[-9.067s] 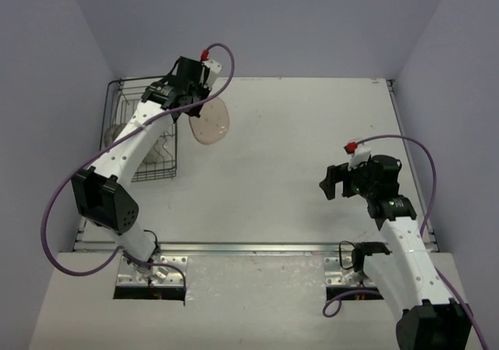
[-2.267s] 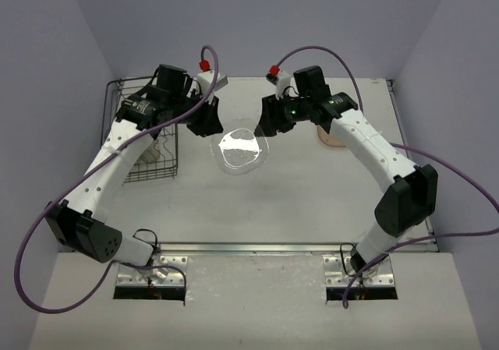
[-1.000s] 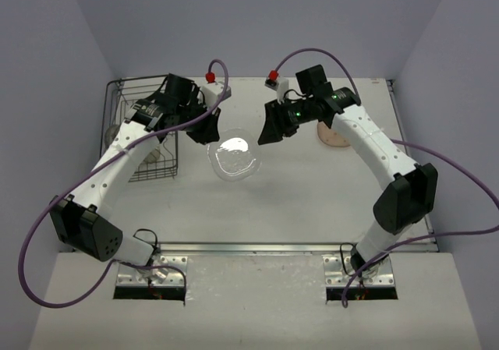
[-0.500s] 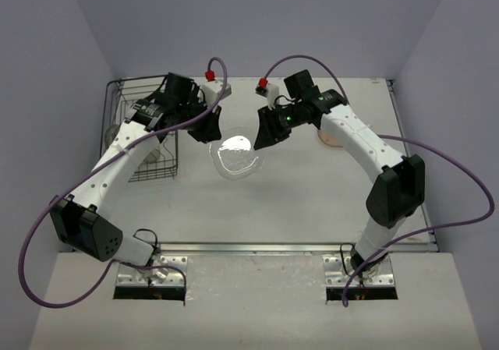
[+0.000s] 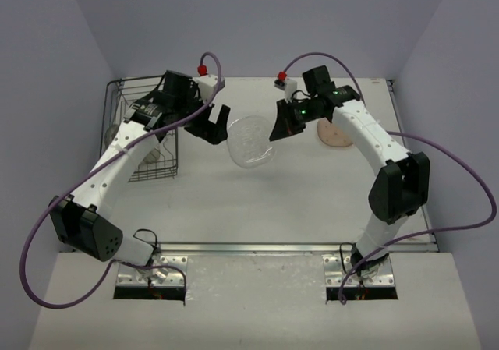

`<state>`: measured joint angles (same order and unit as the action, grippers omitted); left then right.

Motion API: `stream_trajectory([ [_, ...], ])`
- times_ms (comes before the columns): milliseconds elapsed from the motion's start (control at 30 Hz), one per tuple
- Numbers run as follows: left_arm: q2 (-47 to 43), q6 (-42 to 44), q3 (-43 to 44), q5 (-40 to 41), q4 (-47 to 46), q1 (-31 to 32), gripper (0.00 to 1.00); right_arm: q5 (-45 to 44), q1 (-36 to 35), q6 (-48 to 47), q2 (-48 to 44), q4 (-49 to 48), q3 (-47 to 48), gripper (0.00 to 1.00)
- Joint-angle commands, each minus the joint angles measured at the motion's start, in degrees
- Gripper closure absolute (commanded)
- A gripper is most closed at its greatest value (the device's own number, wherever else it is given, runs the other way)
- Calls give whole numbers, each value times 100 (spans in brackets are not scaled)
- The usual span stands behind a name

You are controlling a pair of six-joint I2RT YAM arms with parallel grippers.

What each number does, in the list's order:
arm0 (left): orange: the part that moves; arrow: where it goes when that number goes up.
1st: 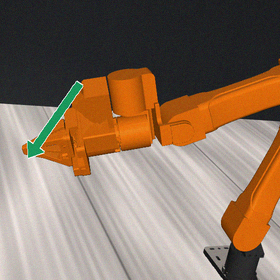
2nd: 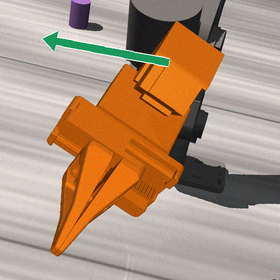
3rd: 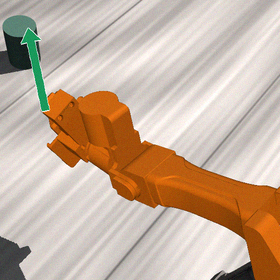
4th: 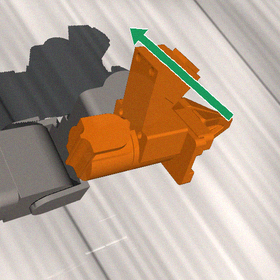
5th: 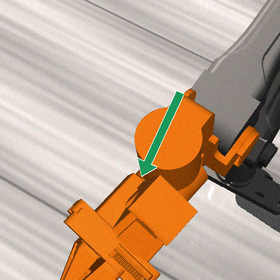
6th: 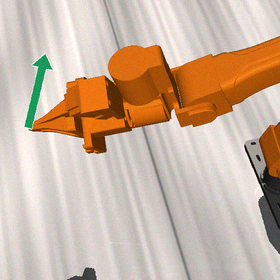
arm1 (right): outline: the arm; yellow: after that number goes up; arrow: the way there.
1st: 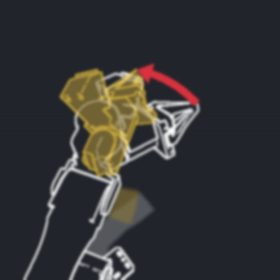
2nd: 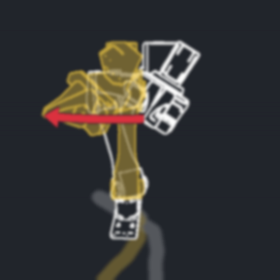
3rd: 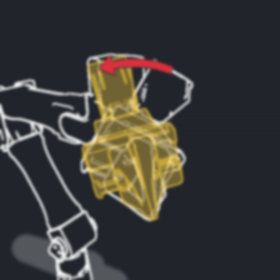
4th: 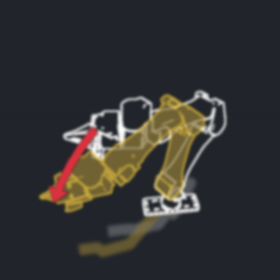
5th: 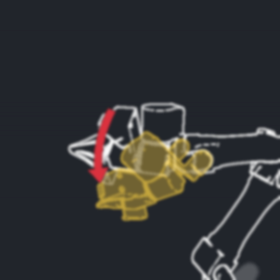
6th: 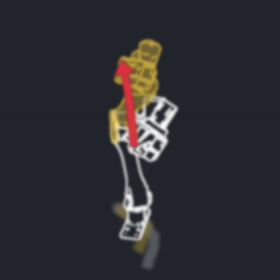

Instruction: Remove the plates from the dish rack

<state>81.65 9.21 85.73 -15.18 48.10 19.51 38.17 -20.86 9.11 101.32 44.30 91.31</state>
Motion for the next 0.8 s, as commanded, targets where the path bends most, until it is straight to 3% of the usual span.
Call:
stream_trajectory([
  [0,-105,-320,101,247,-362,-448,0,-239,1189,-554,145,359,347,100],
  [200,-69,-471,-6,-11,-412,-860,0,-960,3115,-1888,1107,822,968,100],
  [367,-79,-497,-108,-20,-468,-861,0,-939,4061,-2156,1934,1013,1835,100],
  [533,-87,-490,-179,-20,-477,-861,0,-864,4371,-2352,2680,1308,2670,100],
  [767,-125,-493,-345,84,-562,-861,0,-565,4369,-2258,3193,1396,3060,100],
])
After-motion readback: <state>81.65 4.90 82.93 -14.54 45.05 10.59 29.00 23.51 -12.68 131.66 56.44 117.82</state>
